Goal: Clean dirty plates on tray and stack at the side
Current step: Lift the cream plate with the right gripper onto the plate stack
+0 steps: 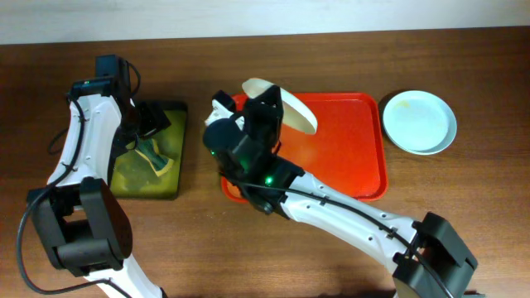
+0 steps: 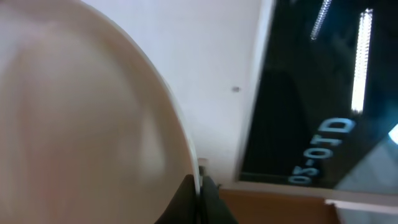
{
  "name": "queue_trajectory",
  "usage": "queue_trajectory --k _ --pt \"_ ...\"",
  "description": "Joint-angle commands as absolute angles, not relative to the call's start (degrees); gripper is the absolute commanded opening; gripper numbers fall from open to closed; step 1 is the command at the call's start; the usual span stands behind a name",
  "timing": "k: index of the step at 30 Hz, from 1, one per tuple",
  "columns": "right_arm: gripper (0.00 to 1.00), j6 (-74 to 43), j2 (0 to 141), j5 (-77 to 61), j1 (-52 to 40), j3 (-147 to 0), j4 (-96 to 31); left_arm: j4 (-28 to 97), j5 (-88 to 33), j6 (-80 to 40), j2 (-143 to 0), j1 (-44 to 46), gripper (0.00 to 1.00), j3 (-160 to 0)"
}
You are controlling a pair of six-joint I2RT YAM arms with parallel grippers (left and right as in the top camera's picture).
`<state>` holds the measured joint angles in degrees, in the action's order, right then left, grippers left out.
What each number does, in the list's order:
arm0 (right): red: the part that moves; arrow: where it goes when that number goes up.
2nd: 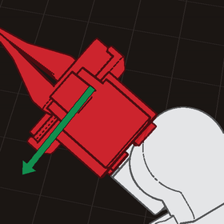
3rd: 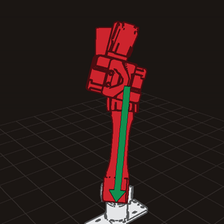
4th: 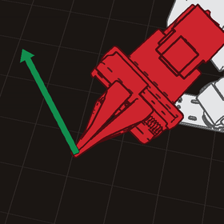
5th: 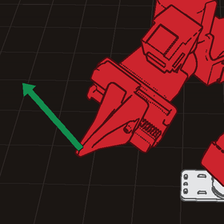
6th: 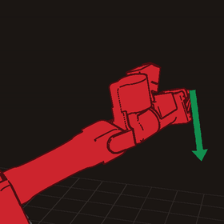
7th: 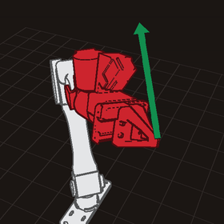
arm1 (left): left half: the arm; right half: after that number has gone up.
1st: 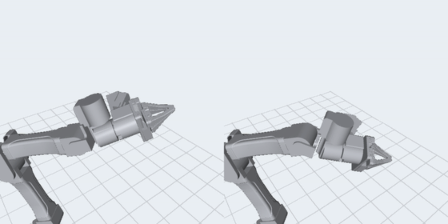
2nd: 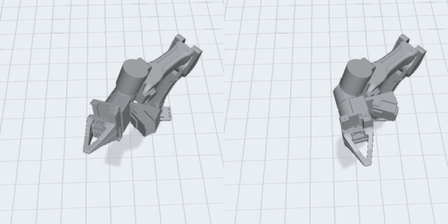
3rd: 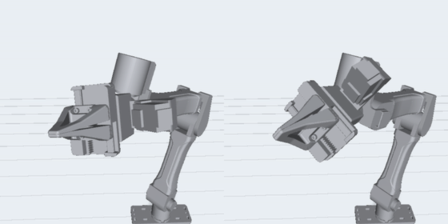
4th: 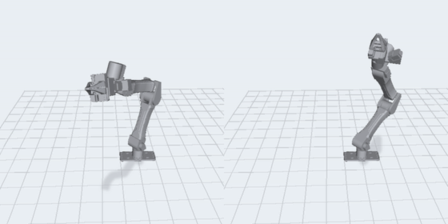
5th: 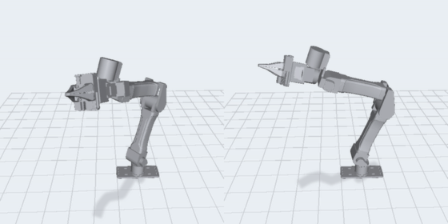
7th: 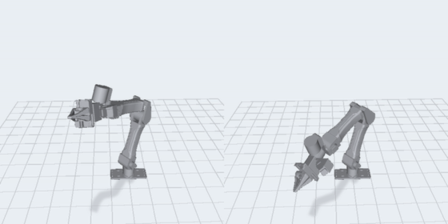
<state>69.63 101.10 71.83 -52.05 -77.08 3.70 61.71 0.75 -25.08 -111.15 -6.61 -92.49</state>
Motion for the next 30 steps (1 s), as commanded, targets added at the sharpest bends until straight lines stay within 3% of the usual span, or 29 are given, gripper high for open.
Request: queue_trajectory --k 1,3,5,7,9,14,20,25,30 --pt "0.04 75.24 100.01 77.91 -52.12 -77.84 6.85 61.76 0.36 -24.80 -110.02 -6.92 0.99 -93.36" --pt "0.04 54.81 100.01 77.76 -49.65 -77.12 3.70 61.76 0.36 -24.80 -110.02 -6.92 0.99 -93.36" --pt "0.04 38.22 100.05 72.51 -45.17 -76.07 -8.38 61.76 0.36 -24.80 -110.02 -6.92 0.99 -93.36" --pt "0.04 25.50 100.01 66.28 -40.47 -76.07 -24.45 61.76 0.36 -24.80 -110.02 -6.92 0.99 -93.36" --pt "0.04 18.15 99.39 65.67 -38.81 -76.07 -28.08 61.76 0.36 -24.80 -110.02 -6.92 0.99 -93.36" --pt "0.04 9.08 93.56 42.98 -31.46 -76.20 -28.51 61.76 0.36 -24.80 -110.02 -6.92 0.99 -93.36" --pt "0.04 -10.68 90.65 -1.08 -0.80 -76.29 -32.10 61.76 0.36 -24.80 -110.02 -6.92 0.99 -93.36" --pt "0.04 -11.49 98.06 -5.41 17.61 -76.27 -36.67 61.76 0.36 -24.80 -110.02 -6.92 0.99 -93.36" --pt "0.04 -11.49 106.26 -9.72 25.89 -76.27 -34.52 61.76 0.36 -24.80 -110.02 -6.92 0.99 -93.36"
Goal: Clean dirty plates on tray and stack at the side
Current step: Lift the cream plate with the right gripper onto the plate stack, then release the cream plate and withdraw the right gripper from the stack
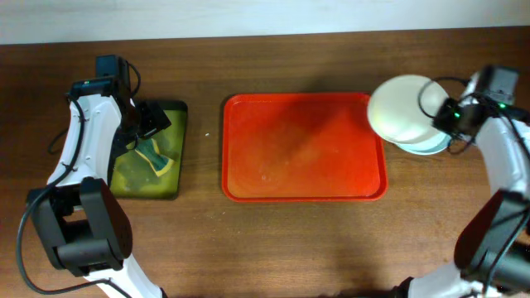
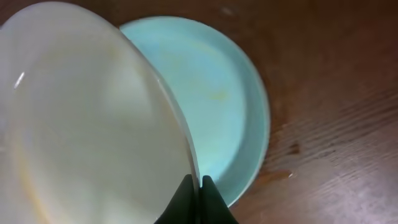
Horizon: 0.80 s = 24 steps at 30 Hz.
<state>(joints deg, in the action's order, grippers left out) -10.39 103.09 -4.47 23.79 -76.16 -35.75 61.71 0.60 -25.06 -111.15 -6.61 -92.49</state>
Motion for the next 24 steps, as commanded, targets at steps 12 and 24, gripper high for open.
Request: queue_trajectory --k 12,24 --pt "0.04 -16.84 110.98 -9.69 31.29 -76.27 -28.36 61.78 0.36 -24.80 -110.02 -6.92 0.99 -93.36" --pt "0.40 -15.09 110.83 -24.88 30.74 -76.31 -32.23 61.76 0.36 -24.80 -110.02 -6.92 0.99 -93.36"
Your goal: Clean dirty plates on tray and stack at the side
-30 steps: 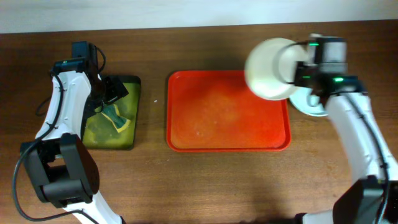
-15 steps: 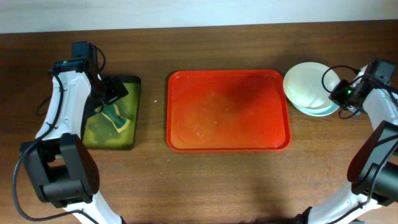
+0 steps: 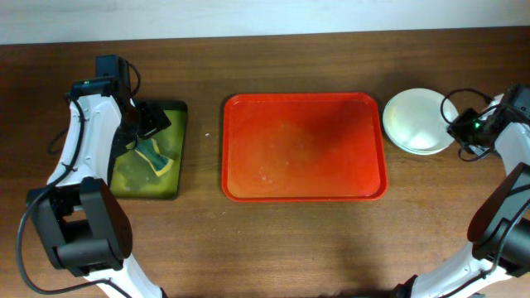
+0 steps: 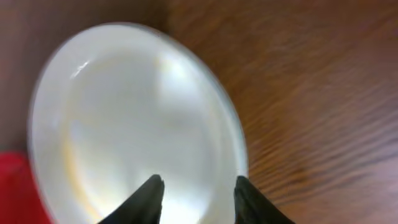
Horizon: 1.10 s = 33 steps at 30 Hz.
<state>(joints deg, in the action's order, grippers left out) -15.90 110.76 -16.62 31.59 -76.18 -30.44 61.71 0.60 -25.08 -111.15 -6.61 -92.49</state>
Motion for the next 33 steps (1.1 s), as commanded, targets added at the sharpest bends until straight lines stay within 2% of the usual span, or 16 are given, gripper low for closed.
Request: queue_trajectory --k 1,3,4,7,9,12,15,19,20,22,23,33 --pt "0.40 -15.11 110.67 -25.02 30.65 -76.36 -33.21 61.76 0.36 -24.80 -110.02 -6.92 0.99 -93.36" --pt "0.41 -15.53 109.49 -24.91 30.85 -76.47 -36.25 61.76 0.36 -24.80 -110.02 -6.92 0.99 -93.36" --pt "0.46 -15.51 108.29 -24.86 30.94 -76.51 -37.91 61.76 0.36 -24.80 -110.02 -6.92 0.99 -93.36" --pt "0.71 -15.49 101.36 -24.82 30.70 -76.51 -43.51 61.76 0.36 -24.80 -110.02 -6.92 0.99 -93.36" --pt "0.76 -15.49 96.33 -23.29 30.65 -76.49 -48.82 61.76 0.36 -24.80 -110.02 -6.92 0.99 -93.36" --pt "0.77 -15.42 88.03 -15.05 29.47 -75.99 -57.10 61.76 0.36 -24.80 -110.02 -6.92 0.99 -93.36" --pt "0.77 -14.98 79.31 -13.41 25.15 -73.14 -62.22 61.76 0.36 -24.80 -110.02 -6.92 0.99 -93.36" --pt "0.78 -14.44 64.64 -13.43 14.46 -61.54 -60.34 61.76 0.36 -24.80 -110.02 -6.92 0.99 -93.36" --pt "0.80 -14.41 60.77 -13.41 11.75 -58.52 -59.07 61.76 0.36 -24.80 -110.02 -6.92 0.99 -93.36" --pt "0.99 -14.39 54.54 -13.19 7.73 -54.61 -58.30 61.76 0.36 -24.80 -110.02 -6.94 0.99 -93.36" --pt "0.98 -14.41 52.45 -13.21 6.63 -53.78 -58.72 61.76 0.36 -24.80 -110.02 -6.94 0.99 -93.36" --pt "0.99 -14.41 51.35 -13.21 5.63 -53.58 -59.77 61.78 0.36 -24.80 -110.02 -6.92 0.99 -93.36"
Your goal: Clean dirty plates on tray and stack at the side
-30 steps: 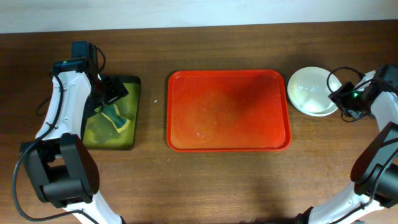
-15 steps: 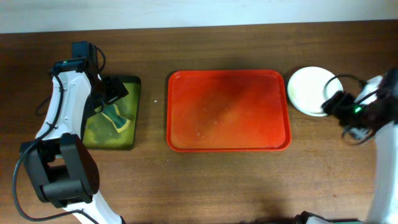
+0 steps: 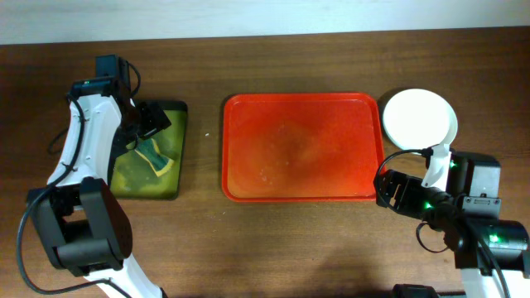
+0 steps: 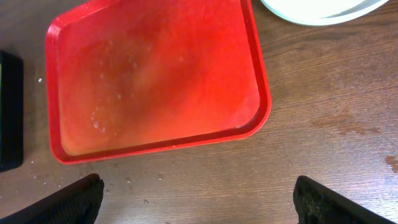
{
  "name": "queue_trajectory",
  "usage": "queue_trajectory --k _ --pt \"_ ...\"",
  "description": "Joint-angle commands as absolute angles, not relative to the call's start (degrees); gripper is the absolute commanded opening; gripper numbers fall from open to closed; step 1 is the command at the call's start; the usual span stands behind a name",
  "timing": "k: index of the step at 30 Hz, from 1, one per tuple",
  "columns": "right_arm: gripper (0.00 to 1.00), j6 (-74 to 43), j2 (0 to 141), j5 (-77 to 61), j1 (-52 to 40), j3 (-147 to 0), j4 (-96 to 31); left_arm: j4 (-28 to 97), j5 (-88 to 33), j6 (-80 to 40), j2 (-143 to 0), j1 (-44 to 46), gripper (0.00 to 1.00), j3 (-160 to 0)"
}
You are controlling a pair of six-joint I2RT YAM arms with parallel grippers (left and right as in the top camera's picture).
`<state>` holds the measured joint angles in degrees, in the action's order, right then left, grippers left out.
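The red tray (image 3: 302, 147) lies bare in the middle of the table, with wet specks on its floor (image 4: 155, 81). To its right a white plate (image 3: 420, 117) rests on a pale blue plate; the stack's rim (image 4: 323, 11) shows at the top of the right wrist view. My right gripper (image 4: 199, 202) hangs open over bare wood in front of the tray's front right corner, with nothing between its fingers (image 4: 81, 198). My left gripper (image 3: 151, 118) sits over the dark green sponge tray (image 3: 174, 153); how its jaws stand is not visible.
A green and yellow sponge (image 3: 154, 157) lies in the sponge tray at the left. The table's far edge meets a white wall (image 3: 265, 16). My right arm's body (image 3: 464, 219) fills the lower right corner.
My right gripper was open right beside the stacked plates at the table's right. Now it is back in front of the tray's front right corner, still open. The white plate stays on the blue one.
My right gripper first held the white plate tilted over the tray's left end. Then it held it over the blue plate at the right. Then the plate lay on the blue one with the gripper open. Now the arm is clear of the stack.
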<state>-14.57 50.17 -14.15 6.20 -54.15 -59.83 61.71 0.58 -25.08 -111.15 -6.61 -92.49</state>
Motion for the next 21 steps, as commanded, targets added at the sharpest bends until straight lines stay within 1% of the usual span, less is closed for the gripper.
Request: queue_trajectory --k 1,7,10,13,15,18,21 --pt "0.99 -14.41 52.27 -13.21 5.63 -53.58 -59.77 61.76 0.36 -24.80 -110.02 -6.92 0.99 -93.36" --pt "0.99 -14.39 59.20 -13.15 5.63 -53.56 -59.75 61.76 0.36 -24.80 -110.02 -6.92 0.99 -93.36" --pt "0.99 -14.39 58.13 -12.14 5.63 -53.56 -59.77 61.76 0.36 -24.80 -110.02 -6.92 0.99 -93.36" --pt "0.99 -13.30 50.81 -9.82 5.63 -52.77 -58.00 61.76 0.36 -24.80 -110.02 -6.92 0.99 -93.36" --pt "0.99 -9.67 45.04 -9.89 5.63 -51.03 -56.42 61.76 0.36 -24.80 -110.02 -6.92 0.99 -93.36" --pt "0.98 -3.20 34.33 -10.55 5.63 -44.86 -50.85 61.76 0.36 -24.80 -110.02 -6.92 0.99 -93.36" --pt "0.99 1.91 29.74 -14.98 5.63 -39.38 -46.30 61.76 0.36 -24.80 -110.02 -6.92 0.99 -93.36"
